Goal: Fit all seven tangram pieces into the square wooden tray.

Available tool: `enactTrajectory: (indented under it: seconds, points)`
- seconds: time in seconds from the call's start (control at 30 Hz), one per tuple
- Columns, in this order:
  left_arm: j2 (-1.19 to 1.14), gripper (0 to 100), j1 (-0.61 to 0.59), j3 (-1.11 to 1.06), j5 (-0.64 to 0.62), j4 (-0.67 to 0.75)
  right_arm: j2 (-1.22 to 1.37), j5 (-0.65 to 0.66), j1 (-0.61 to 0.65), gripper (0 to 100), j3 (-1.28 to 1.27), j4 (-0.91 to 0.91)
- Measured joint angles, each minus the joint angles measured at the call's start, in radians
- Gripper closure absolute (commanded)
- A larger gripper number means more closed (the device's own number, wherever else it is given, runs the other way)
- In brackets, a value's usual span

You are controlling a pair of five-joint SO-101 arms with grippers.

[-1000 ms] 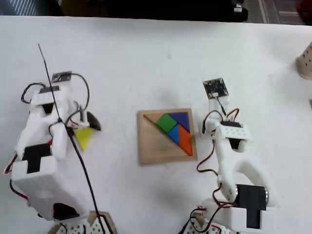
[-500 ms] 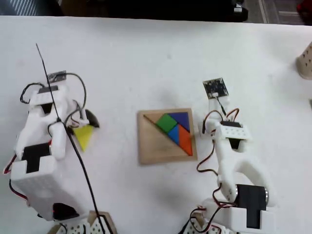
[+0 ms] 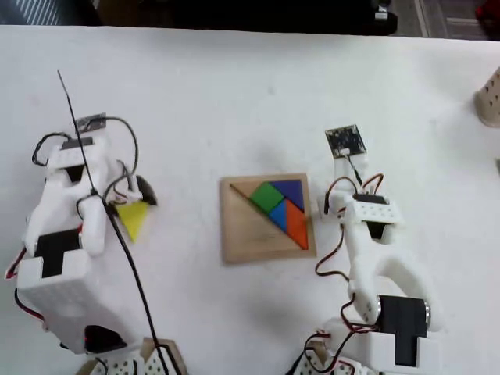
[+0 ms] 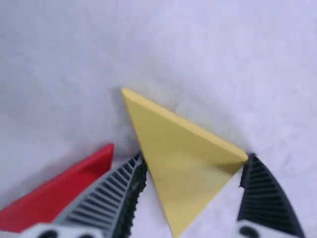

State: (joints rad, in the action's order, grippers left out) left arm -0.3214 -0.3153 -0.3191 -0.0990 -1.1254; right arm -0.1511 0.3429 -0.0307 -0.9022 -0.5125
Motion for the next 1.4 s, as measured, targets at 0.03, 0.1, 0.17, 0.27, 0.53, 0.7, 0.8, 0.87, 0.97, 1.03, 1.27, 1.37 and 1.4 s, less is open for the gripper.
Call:
enactTrajectory:
  seconds: [0.03, 0.1, 0.17, 0.27, 0.53, 0.7, 0.8, 0.87, 0.97, 1.03, 1.27, 1.37, 1.4]
  points:
    - [0.0, 75, 0.0, 0.0, 0.0, 0.0, 0.0, 0.0, 0.0, 98.1, 0.0, 0.0]
    - [0.002, 76, 0.0, 0.0, 0.005, 0.0, 0.0, 0.0, 0.0, 98.1, 0.0, 0.0]
    - [0.002, 76, 0.0, 0.002, 0.025, 0.0, 0.0, 0.0, 0.0, 98.1, 0.0, 0.0]
    - [0.002, 77, 0.0, 0.002, 0.037, 0.009, 0.0, 0.0, 0.0, 98.1, 0.0, 0.0]
    - [0.002, 77, 0.0, 0.002, 0.041, 0.011, 0.0, 0.0, 0.0, 98.1, 0.0, 0.0]
    - [0.006, 77, 0.0, 0.002, 0.041, 0.011, 0.0, 0.0, 0.0, 98.1, 0.0, 0.0]
    - [0.031, 83, -0.006, 0.0, 0.041, 0.055, 0.0, 0.0, 0.0, 98.1, 0.0, 0.0]
    - [0.049, 89, -0.017, 0.0, 0.041, 0.092, 0.0, 0.0, 0.0, 98.1, 0.0, 0.0]
    - [0.066, 99, -0.021, 0.002, 0.041, 0.161, 0.0, 0.0, 0.0, 98.1, 0.0, 0.0]
    - [0.072, 97, -0.018, -0.002, 0.041, 0.23, 0.0, 0.0, 0.0, 98.1, 0.0, 0.0]
    - [0.078, 98, -0.018, -0.003, 0.04, 0.362, 0.0, 0.0, 0.0, 98.1, 0.0, 0.0]
    - [0.072, 98, -0.018, -0.003, 0.04, 0.384, 0.0, 0.0, 0.0, 98.1, 0.0, 0.0]
    - [0.072, 98, -0.018, -0.003, 0.038, 0.385, 0.0, 0.0, 0.0, 98.1, 0.0, 0.0]
